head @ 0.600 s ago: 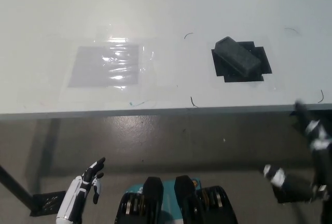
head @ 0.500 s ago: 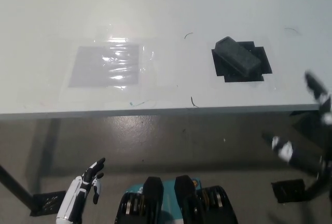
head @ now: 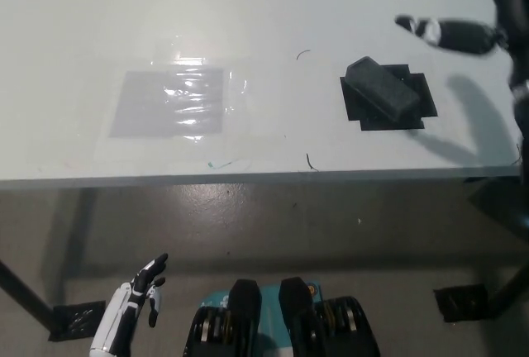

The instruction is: A whiteboard eraser is kept on the black marked spot on the table infront of the robot and the robot uses its right hand to swipe it back and forth on the table twice to clean it

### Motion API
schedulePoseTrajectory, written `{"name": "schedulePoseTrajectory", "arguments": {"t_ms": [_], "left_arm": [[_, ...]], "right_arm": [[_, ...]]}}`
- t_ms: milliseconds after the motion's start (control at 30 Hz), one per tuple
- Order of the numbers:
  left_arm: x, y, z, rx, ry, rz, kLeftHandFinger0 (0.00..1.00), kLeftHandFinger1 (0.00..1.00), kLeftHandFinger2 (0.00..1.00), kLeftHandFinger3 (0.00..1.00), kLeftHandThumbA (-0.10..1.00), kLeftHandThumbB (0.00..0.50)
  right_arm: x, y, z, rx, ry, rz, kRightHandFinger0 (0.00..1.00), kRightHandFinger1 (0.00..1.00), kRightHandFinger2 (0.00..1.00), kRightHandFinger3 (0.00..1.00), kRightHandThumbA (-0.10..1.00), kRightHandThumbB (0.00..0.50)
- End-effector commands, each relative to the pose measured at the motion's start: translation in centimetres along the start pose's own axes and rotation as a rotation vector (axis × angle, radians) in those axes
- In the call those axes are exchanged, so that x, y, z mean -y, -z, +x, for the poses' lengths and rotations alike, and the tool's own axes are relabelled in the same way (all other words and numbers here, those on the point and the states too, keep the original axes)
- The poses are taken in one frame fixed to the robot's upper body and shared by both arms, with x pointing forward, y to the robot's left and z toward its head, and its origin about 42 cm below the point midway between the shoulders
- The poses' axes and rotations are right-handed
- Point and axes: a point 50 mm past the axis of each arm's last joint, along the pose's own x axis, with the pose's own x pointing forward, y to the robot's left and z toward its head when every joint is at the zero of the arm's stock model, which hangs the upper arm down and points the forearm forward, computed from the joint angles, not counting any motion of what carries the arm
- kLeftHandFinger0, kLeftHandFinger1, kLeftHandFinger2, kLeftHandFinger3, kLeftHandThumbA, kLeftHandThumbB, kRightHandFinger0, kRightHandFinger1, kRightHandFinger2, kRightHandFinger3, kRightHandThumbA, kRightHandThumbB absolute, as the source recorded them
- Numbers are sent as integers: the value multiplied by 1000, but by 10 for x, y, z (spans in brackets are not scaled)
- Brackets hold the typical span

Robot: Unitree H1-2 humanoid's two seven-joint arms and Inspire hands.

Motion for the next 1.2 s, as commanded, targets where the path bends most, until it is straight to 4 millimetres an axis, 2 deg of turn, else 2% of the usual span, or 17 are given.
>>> {"name": "schedulePoseTrajectory", "arguments": {"t_ms": [0, 67, 200, 300, 367, 433, 500, 600, 633, 833, 900, 1133, 1167], "left_arm": [[-3, -14, -5, 136, 48, 48, 1000, 1000, 1000, 1000, 1000, 500], [-2, -13, -8, 130, 45, 44, 1000, 1000, 1000, 1000, 1000, 500], [-2, -11, -12, 122, 41, 45, 1000, 1000, 1000, 1000, 1000, 500], [0, -11, -14, 117, 42, 46, 1000, 1000, 1000, 1000, 1000, 500], [-1, -12, -13, 118, 43, 45, 1000, 1000, 1000, 1000, 1000, 500], [-1, -12, -12, 122, 43, 52, 1000, 1000, 1000, 1000, 1000, 500], [-1, -11, -13, 114, 44, 58, 1000, 1000, 1000, 1000, 1000, 500], [-1, -12, -14, 116, 50, 59, 1000, 1000, 1000, 1000, 1000, 500], [-1, -11, -15, 119, 55, 58, 1000, 1000, 1000, 1000, 1000, 500], [-1, -12, -14, 131, 69, 67, 1000, 1000, 1000, 1000, 1000, 500], [0, -12, -13, 139, 72, 67, 1000, 1000, 1000, 1000, 1000, 500], [4, -15, -12, 157, 100, 61, 1000, 1000, 1000, 1000, 1000, 500], [4, -15, -13, 155, 101, 72, 1000, 1000, 1000, 1000, 1000, 500]], "right_arm": [[32, -26, 144, -356, -99, -330, 1000, 1000, 1000, 1000, 1000, 491], [21, -27, 154, -415, -139, -335, 1000, 1000, 1000, 1000, 1000, 500], [1, -27, 168, -513, -210, -376, 1000, 1000, 1000, 1000, 1000, 466], [-7, -19, 168, -562, -220, -371, 1000, 1000, 1000, 1000, 1000, 438], [-15, -6, 163, -591, -239, -372, 1000, 1000, 1000, 1000, 1000, 427], [-22, 1, 159, -621, -263, -400, 1000, 1000, 1000, 1000, 1000, 437], [-33, 11, 151, -643, -302, -456, 1000, 1000, 1000, 1000, 1000, 419], [-44, 23, 141, -692, -338, -492, 1000, 1000, 1000, 1000, 1000, 421], [-49, 30, 135, -709, -375, -524, 1000, 1000, 1000, 1000, 1000, 435], [-74, 53, 111, -766, -394, -474, 1000, 1000, 1000, 1000, 1000, 421], [-83, 60, 102, -784, -417, -466, 1000, 1000, 1000, 1000, 1000, 433], [-112, 88, 65, -851, -510, -434, 1000, 1000, 1000, 1000, 1000, 401], [-119, 93, 57, -866, -514, -401, 1000, 1000, 1000, 1000, 1000, 424]]}}
